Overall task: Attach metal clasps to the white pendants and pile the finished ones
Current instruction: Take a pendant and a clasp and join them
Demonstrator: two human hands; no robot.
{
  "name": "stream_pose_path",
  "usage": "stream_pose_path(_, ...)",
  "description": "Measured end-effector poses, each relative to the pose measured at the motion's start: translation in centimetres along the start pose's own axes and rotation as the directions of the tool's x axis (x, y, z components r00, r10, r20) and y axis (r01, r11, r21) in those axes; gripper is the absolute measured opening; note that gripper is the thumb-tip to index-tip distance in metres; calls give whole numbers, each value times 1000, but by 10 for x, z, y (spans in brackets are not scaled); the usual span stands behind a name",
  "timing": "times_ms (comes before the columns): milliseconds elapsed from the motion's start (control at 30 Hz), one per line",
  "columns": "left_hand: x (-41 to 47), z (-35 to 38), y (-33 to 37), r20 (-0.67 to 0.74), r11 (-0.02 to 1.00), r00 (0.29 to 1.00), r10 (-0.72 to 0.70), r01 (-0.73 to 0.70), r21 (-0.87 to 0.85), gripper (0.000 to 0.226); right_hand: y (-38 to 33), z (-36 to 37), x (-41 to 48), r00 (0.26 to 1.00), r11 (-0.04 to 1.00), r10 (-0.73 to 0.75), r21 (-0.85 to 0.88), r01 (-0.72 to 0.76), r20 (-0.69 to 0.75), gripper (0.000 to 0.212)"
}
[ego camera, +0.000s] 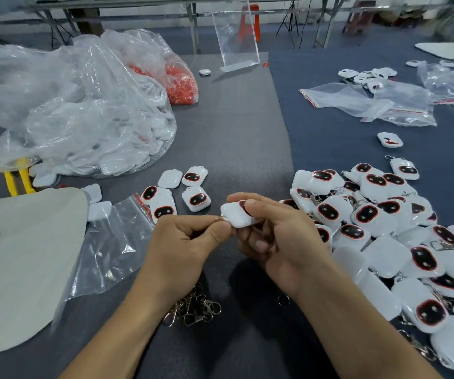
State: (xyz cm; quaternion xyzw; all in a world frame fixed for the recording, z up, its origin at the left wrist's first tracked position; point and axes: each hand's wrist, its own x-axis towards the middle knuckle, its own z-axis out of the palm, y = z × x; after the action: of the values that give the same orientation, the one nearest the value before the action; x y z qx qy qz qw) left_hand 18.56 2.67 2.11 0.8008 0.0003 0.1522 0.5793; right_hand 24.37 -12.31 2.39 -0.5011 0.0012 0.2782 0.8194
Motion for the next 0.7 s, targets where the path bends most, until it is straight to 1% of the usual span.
stream_pose_path(67, -1, -3, -4, -21, 978, 998, 56, -51, 201, 14, 2, 0, 1, 996, 995, -73, -77, 70, -44, 24)
stream_pose_path(100, -1, -3, -6, -26, 940, 995, 94, -80, 332, 20, 4, 1, 1, 986, 979, -151, -150, 140, -64, 23)
stream_pose_path(133, -1, -4, -8, -10, 867, 989, 147, -124, 482, 27, 6, 2, 0, 963, 935, -260, -267, 233, -71, 22)
stream_pose_path(167, -1, -4, -7, 33, 760, 979, 200, -177, 625, 31, 8, 4, -2, 923, 843, -383, -426, 329, -44, 21)
stream_pose_path(200, -2, -4, -7, 91, 649, 967, 239, -229, 726, 31, 11, 5, -4, 876, 703, -483, -586, 402, 22, 19)
stream_pose_path(233, -2, -5, -7, 144, 558, 958, 248, -263, 787, 30, 16, 7, -6, 839, 562, -534, -697, 445, 105, 16)
stream_pose_path(267, -3, -5, -7, 176, 491, 951, 254, -283, 824, 27, 20, 9, -8, 818, 457, -552, -760, 461, 164, 14)
stream_pose_path(300, -3, -5, -7, 186, 446, 948, 257, -287, 848, 24, 23, 9, -8, 807, 408, -562, -787, 463, 183, 14)
stream_pose_path(333, -4, -4, -7, 176, 421, 950, 259, -276, 864, 25, 24, 10, -8, 807, 420, -568, -785, 455, 163, 14)
stream_pose_path(367, -4, -3, -7, 149, 430, 956, 251, -249, 868, 27, 22, 11, -7, 823, 510, -560, -741, 437, 100, 14)
stream_pose_path(400, -3, -2, -7, 101, 477, 965, 243, -210, 853, 30, 18, 11, -5, 854, 651, -520, -646, 399, 4, 17)
stream_pose_path(433, -2, -1, -8, 36, 569, 973, 226, -162, 806, 32, 15, 12, -2, 895, 800, -436, -498, 336, -96, 21)
stream_pose_path(467, -1, -1, -9, -26, 705, 983, 180, -110, 701, 31, 10, 11, -1, 936, 914, -311, -322, 246, -167, 23)
stream_pose_path(500, 0, -1, -8, -68, 853, 993, 101, -51, 520, 25, 6, 10, 0, 965, 973, -180, -176, 147, -188, 24)
stream_pose_path(533, 2, 0, -7, -69, 959, 998, 8, 12, 283, 15, 4, 8, 0, 982, 995, -69, -76, 57, -173, 26)
stream_pose_path(567, 3, 0, -6, -34, 996, 997, -65, 67, 66, 11, 2, 7, 0, 990, 1000, 13, -7, -14, -138, 27)
stream_pose_path(600, 4, 1, -4, 2, 993, 995, -95, 95, -74, 13, 0, 6, -1, 993, 997, 66, 44, -62, -97, 29)
stream_pose_path(633, 4, 1, -4, 34, 980, 993, -114, 118, -162, 13, 0, 6, -1, 994, 993, 95, 81, -90, -62, 30)
stream_pose_path(700, 4, 0, -2, 72, 957, 986, -152, 165, -239, 11, 0, 7, -2, 994, 987, 104, 123, -101, -22, 32)
